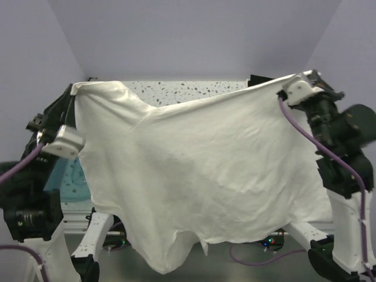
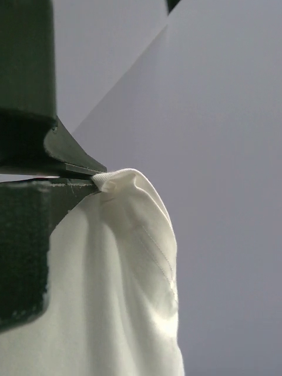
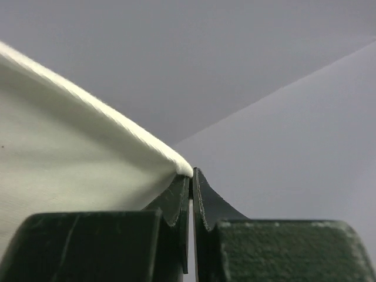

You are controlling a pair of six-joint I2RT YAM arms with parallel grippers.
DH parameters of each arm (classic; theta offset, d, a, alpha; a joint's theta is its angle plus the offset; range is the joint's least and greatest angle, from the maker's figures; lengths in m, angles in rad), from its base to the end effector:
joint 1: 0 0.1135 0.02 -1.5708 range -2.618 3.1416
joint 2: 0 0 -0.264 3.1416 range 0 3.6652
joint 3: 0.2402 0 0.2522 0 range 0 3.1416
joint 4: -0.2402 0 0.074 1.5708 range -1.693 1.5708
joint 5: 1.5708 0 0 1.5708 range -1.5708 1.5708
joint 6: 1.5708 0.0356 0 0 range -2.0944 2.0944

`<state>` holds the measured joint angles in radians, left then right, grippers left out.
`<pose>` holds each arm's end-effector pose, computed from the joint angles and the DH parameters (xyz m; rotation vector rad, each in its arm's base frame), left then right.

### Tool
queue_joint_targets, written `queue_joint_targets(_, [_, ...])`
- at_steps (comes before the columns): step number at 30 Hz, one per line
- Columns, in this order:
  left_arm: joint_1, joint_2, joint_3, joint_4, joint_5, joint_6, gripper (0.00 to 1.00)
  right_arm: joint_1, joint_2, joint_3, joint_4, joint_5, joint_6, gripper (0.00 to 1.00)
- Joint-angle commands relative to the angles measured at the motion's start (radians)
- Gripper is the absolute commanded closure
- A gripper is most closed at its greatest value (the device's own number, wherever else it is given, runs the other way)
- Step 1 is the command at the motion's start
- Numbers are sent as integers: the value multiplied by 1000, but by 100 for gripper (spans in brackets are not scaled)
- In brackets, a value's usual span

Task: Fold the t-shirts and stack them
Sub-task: Flatten the tshirt out, then fold the tshirt

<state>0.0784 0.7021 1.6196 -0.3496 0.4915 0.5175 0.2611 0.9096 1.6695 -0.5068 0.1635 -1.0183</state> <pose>0.0098 -0.0161 0.5717 0.6531 0.8615 0.2907 0.0979 0.0202 0.5614 -0.6923 1.1701 -0.7483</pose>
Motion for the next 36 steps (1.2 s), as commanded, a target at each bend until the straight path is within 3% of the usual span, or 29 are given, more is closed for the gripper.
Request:
queue_joint_targets(1, [11,109,-133,-204,44,4,100,-5,57,-176,71,-12,-52,100])
queue_joint_targets(5, [6,239,-327,-160,73,-56,100,-5,127,-420,132,-56,-65,100])
queue_joint_targets(9, [-165,416,-438,-92,-118,-33,100,-17,256,-585,273,-104,-85,100])
queue_joint_targets(12, [-192,565,-513,58,-160,-48,100,-49,409,-636,358,-131,-95,100])
queue_joint_targets(15, [-193,793,-446,126,-214,-68,100,-97,598,-591,389,-145,-94,100])
queue_joint_targets(19, [-192,1142,-175,93,-248,-80,100,-157,800,-460,396,-162,-109,100])
queue_joint_targets(24, [-197,1391,49,94,-261,-93,100,-200,1009,-303,343,-160,-121,100])
queue_joint_targets(30, [-198,1514,224,64,-320,-83,100,-214,1112,-140,266,-219,-123,100])
queue_joint_targets(36, [-198,1435,130,66,-315,-73,100,-217,1144,-83,182,-269,-128,100])
